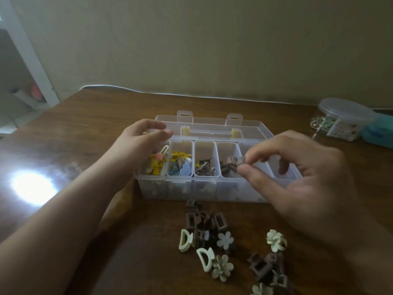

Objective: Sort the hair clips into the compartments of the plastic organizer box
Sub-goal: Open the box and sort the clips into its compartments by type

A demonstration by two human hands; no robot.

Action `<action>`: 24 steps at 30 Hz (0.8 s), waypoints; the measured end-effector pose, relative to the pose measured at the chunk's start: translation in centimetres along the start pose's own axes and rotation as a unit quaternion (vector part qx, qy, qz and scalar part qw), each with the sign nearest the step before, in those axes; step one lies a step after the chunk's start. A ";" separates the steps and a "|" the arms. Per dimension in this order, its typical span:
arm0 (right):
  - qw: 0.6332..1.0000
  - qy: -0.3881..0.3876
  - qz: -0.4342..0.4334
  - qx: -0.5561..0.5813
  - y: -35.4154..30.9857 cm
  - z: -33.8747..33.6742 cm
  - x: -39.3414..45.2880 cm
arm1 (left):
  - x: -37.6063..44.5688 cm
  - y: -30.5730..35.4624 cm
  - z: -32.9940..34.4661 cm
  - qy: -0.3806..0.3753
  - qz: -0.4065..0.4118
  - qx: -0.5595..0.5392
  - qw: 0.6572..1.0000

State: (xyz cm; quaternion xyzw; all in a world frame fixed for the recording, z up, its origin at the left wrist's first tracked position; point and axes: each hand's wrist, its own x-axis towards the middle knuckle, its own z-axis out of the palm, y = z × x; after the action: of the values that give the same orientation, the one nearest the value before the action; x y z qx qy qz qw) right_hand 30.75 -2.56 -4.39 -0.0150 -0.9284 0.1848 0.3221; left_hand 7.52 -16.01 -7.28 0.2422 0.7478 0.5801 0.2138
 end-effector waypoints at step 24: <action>0.900 -0.425 -0.031 -0.093 -2.1 -1.4 -0.7 | 0.0 0.1 0.0 0.004 -0.003 0.000 1.000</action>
State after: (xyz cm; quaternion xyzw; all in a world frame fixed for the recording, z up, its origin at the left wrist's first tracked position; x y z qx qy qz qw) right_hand 32.28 -4.14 -3.07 0.0639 -0.9899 0.0765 -0.1005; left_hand 7.54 -15.96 -7.17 0.2374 0.7492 0.5808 0.2123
